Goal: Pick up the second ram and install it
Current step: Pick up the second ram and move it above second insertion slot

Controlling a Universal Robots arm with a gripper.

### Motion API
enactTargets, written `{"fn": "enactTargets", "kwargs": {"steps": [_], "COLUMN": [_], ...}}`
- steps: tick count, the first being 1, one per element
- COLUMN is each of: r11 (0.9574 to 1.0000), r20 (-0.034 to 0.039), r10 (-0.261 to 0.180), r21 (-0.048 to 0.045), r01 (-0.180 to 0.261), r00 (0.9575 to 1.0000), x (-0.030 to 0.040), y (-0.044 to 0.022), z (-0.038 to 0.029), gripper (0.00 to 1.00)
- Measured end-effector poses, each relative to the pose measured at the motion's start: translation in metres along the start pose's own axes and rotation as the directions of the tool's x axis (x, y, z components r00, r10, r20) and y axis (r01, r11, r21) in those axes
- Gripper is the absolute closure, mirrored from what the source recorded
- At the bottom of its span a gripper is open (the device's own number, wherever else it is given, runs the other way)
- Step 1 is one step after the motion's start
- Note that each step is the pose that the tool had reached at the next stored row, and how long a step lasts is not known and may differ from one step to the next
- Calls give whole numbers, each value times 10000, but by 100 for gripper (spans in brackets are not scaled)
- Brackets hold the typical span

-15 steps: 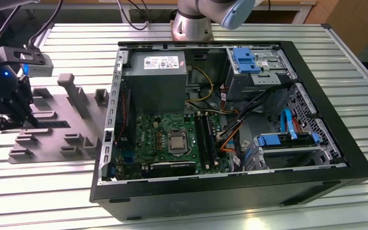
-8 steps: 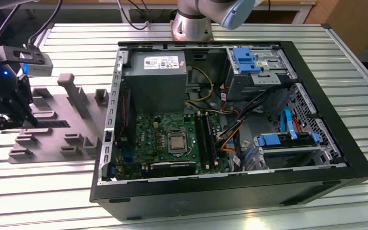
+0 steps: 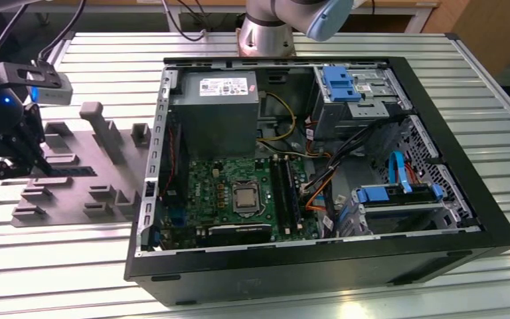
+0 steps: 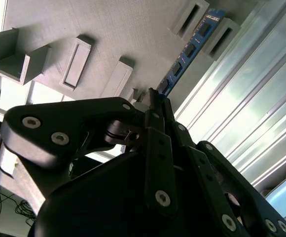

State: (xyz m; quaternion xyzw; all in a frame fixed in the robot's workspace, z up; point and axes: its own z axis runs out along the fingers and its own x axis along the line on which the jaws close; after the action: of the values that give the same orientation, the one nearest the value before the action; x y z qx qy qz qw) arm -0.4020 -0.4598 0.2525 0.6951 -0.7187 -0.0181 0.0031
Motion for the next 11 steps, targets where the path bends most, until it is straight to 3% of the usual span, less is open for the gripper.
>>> {"fn": "enactTargets", "kwargs": {"steps": [11], "r11": [10000], "r20": [0], "r10": [0], "r21": [0], "r01": [0], "r00": [10000], "x": [0], "y": [1], "z": [-23], "gripper": [86]}}
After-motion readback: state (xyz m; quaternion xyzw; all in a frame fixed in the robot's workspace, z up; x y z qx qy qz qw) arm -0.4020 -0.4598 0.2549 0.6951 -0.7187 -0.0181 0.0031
